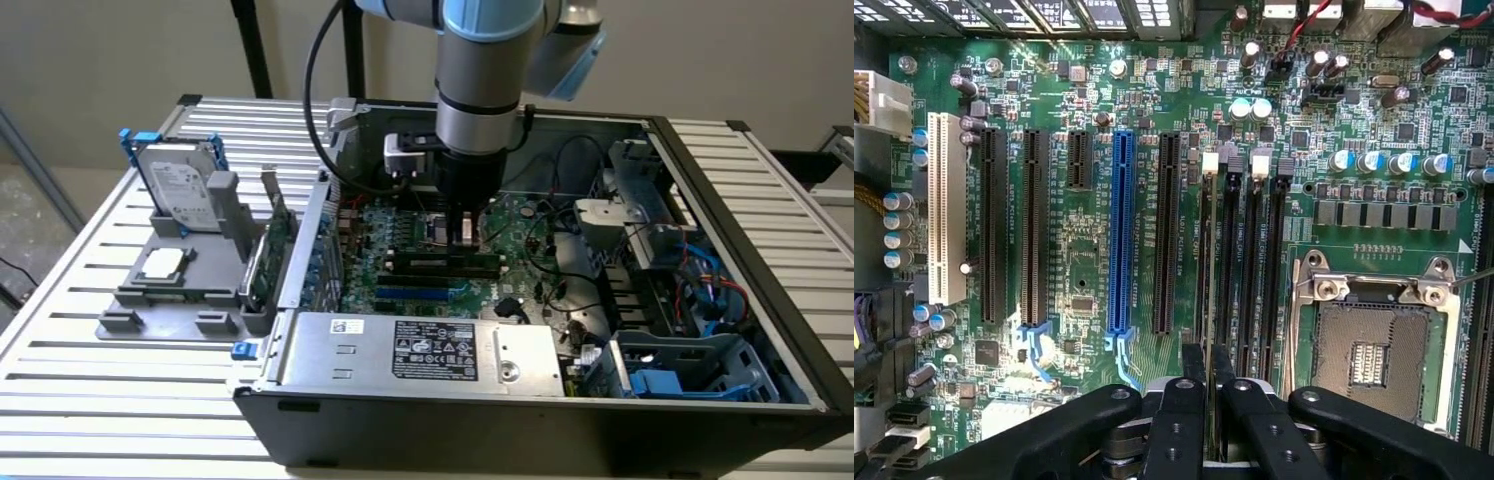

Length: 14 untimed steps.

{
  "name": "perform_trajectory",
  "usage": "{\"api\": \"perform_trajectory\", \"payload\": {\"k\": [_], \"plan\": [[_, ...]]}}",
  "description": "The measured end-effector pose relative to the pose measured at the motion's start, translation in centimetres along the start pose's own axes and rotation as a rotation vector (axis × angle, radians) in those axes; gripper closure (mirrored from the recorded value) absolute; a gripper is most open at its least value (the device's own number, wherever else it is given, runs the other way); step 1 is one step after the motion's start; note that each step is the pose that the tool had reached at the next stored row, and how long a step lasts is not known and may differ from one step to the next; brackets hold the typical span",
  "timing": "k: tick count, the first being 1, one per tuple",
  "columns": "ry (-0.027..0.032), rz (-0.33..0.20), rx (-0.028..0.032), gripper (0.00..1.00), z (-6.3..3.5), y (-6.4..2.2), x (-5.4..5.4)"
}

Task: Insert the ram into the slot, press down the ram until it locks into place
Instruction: 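Insert the ram into the slot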

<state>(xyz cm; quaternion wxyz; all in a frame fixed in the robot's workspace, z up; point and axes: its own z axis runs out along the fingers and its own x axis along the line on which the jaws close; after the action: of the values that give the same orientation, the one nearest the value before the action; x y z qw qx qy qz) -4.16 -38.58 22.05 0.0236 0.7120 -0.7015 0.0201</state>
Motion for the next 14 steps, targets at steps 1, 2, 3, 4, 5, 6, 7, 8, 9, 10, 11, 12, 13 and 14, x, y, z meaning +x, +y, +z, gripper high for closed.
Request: {"api": "perform_trajectory", "payload": {"k": [1, 2, 3, 4, 5, 6, 7, 8, 9, 10, 11, 12, 13, 14], "plan": [[0.0000, 0.000, 0.0005, 0.86, 0.03, 0.00, 0.00], [0.0001, 0.000, 0.0009, 0.86, 0.07, 0.00, -0.01], [0.0000, 0.000, 0.0014, 0.86, 0.13, 0.00, -0.01], [-0.0001, 0.000, 0.0017, 0.86, 0.18, 0.00, -0.02], [0.0000, 0.000, 0.0020, 0.86, 0.22, 0.00, -0.01], [0.0002, 0.000, 0.0021, 0.86, 0.23, 0.00, -0.01], [0.0002, 0.000, 0.0018, 0.86, 0.23, 0.01, -0.01], [0.0002, 0.001, 0.0014, 0.85, 0.23, 0.03, -0.01], [0.0002, 0.001, 0.0020, 0.85, 0.24, 0.03, -0.01], [0.0001, 0.000, 0.0022, 0.78, 0.22, 0.01, -0.02], [0.0000, 0.000, 0.0022, 0.78, 0.16, 0.00, -0.01], [-0.0001, 0.000, 0.0022, 0.78, 0.06, 0.00, -0.01], [0.0000, 0.000, 0.0020, 0.78, -0.07, 0.00, 0.00], [0.0000, 0.000, 0.0015, 0.78, -0.26, 0.01, 0.01]]}}
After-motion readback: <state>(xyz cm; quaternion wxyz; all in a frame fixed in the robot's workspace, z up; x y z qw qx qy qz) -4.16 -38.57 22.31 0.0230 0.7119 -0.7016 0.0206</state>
